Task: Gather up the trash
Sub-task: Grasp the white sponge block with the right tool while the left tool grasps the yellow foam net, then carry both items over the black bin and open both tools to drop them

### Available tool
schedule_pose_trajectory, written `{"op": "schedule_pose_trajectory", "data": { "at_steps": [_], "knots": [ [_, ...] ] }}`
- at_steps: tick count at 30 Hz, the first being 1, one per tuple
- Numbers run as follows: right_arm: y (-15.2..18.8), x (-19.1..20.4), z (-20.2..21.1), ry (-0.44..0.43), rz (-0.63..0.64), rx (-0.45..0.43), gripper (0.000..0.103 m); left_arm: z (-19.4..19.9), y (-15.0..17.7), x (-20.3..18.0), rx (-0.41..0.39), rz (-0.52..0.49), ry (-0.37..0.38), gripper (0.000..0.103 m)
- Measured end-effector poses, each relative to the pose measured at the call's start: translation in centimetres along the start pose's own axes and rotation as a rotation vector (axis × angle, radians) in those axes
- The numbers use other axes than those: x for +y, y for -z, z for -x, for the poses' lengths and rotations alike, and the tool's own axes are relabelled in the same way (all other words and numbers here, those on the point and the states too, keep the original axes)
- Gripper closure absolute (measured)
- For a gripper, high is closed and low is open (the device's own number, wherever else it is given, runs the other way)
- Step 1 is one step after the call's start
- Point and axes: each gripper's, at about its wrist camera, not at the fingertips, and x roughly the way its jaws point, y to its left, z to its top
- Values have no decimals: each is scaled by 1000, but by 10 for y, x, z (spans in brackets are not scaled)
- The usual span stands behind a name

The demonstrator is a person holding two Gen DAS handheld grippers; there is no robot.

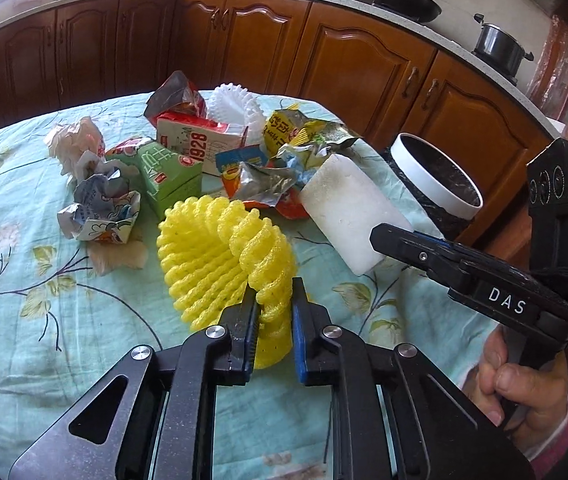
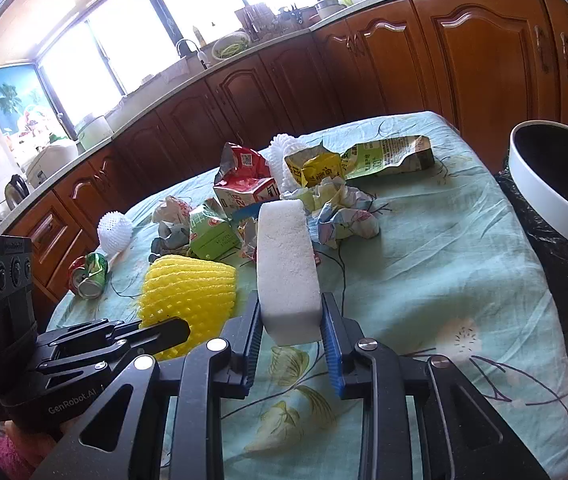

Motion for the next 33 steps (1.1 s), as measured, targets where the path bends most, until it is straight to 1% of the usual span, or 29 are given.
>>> {"op": "schedule_pose_trajectory", "data": {
  "at_steps": [5, 10, 17, 22, 26, 30, 33],
  "knots": [
    [1, -19, 29, 21, -44, -45, 75, 14, -12, -20, -35, -38, 51, 91],
    [-6, -44, 54, 81, -84, -93, 75, 9, -31, -45, -44, -95, 97, 91],
    [-19, -88, 85, 182, -137, -141, 75, -19, -54, -87, -9, -158, 154, 91],
    [-29, -119, 102, 248, -166, -164, 75, -37, -74, -119, -4, -199, 190, 91],
    [-42, -137, 108, 302, -175, -177, 75, -51, -92, -145, 1, -225, 223, 91],
    [-60, -160, 113, 349, -184, -186, 75, -68, -117, -171, 1, -248, 253, 91],
    [-75, -178, 113, 376, -190, -172, 75, -85, -136, -188, 23, -261, 286, 91]
  ]
}}
